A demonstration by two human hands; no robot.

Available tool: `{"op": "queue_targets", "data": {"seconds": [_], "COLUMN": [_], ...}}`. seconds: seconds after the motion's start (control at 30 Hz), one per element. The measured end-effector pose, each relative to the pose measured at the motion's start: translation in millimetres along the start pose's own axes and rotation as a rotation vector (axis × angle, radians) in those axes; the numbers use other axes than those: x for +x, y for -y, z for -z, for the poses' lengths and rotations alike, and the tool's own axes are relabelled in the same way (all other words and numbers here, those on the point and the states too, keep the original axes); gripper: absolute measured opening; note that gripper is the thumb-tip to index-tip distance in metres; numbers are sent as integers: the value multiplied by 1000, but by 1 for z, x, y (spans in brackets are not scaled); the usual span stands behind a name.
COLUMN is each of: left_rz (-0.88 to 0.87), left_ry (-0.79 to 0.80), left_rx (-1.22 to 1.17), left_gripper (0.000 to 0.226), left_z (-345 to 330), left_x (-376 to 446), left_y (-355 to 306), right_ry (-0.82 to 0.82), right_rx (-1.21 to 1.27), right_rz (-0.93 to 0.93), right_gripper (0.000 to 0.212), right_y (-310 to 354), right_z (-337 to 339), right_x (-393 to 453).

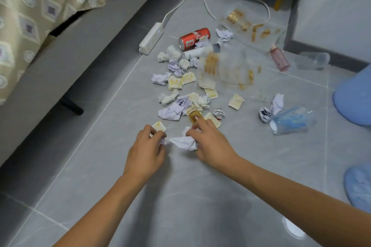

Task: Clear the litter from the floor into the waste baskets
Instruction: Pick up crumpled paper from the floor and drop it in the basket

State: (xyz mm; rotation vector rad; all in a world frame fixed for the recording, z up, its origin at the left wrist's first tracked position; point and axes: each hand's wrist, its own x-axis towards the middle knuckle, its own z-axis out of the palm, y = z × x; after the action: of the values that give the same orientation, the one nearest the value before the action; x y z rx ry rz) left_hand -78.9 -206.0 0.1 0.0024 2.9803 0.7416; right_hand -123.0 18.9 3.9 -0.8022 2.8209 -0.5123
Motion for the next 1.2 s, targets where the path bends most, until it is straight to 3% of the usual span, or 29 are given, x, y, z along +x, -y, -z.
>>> {"op": "queue_targets", "data": {"seconds": [0.1, 0.3, 0.5, 0.63, 0.77, 0.83, 0.9, 1.0, 1.2], "left_rz": [-120, -423, -699, -864, -963, -1007, -1017, -1013, -941], "left_ry": [-9, 40, 118, 186, 226, 291, 375, 344, 254], "left_rx": [-14, -78, -138, -211, -174, -107, -24, -22, -89], "left_gripper": [27, 30, 39, 31, 28, 39, 53, 53, 38], "left_z": [2, -6, -35, -60, -94, -110, -118, -120, -100], "left_x": [21, 52, 45, 29, 11, 1, -8, -15, -3], "left_y": [-50, -182, -334, -427, -506, -540, -561, -557, -475], "right_ry": [-107, -396, -601, -736, -801, -782, -710, -585, -688], "right_rx": [56, 67, -30, -116, -154, -139, -94, -47, -38], "right_rz": [-98, -320, -566, -729, -904, -1019, -1132, -1180, -951], "right_gripper": [40, 38, 36, 35, 34, 34, 47, 66, 51], "right_y": [-26, -83, -135, -168, -197, -210, -217, -215, -190], "right_z": [34, 115, 188, 219, 232, 232, 230, 227, 218], "right_x": [-29, -116, -225, -300, -370, -402, -426, -436, -370]}}
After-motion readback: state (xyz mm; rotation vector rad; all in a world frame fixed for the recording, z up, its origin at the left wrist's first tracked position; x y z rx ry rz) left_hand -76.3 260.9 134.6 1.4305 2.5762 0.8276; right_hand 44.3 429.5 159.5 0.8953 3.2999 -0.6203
